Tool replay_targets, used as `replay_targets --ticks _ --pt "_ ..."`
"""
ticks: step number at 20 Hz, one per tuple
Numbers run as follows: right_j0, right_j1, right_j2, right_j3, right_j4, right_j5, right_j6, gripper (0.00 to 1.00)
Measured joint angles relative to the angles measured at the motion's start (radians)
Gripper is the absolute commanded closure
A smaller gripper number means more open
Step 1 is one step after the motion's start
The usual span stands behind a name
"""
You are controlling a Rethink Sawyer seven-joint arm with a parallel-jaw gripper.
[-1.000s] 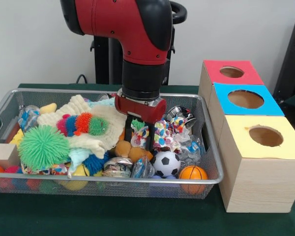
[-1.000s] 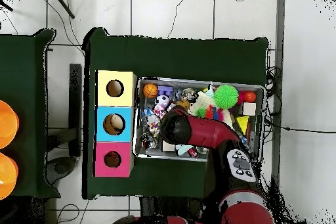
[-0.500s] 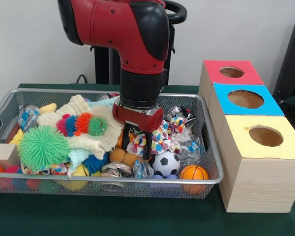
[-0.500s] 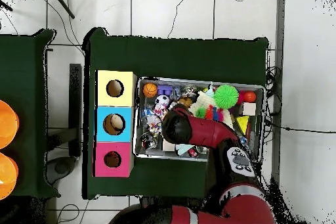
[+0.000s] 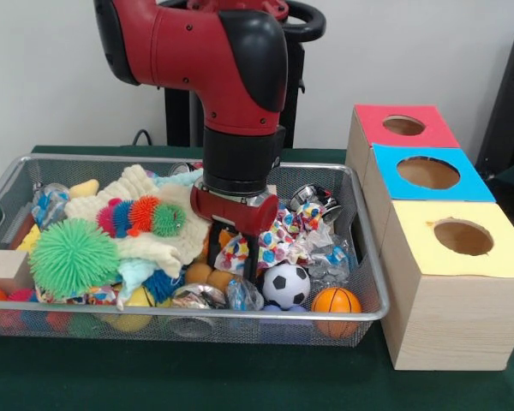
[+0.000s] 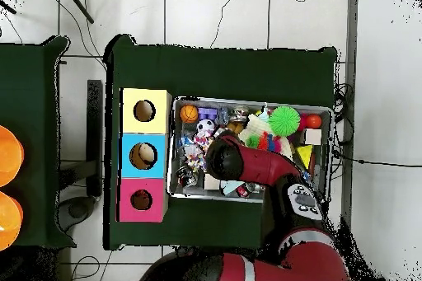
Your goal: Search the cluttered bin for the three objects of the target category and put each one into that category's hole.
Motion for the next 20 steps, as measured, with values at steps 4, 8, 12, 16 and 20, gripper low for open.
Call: replay_targets --ticks 4,8,12,16,20 --pt "-0.002 0.002 0.002 -0.001 0.0 0.0 0.0 0.0" --pt "-0.002 0.007 0.004 -0.002 0.0 -0.004 0.0 0.0" --pt "-0.002 0.017 0.003 -0.004 0.0 -0.013 0.0 1.0" --pt "-0.002 0.03 0.003 -0.009 0.0 -0.026 0.0 1.0" --pt "0.0 0.035 0.003 -0.016 0.0 -0.03 0.0 1.0"
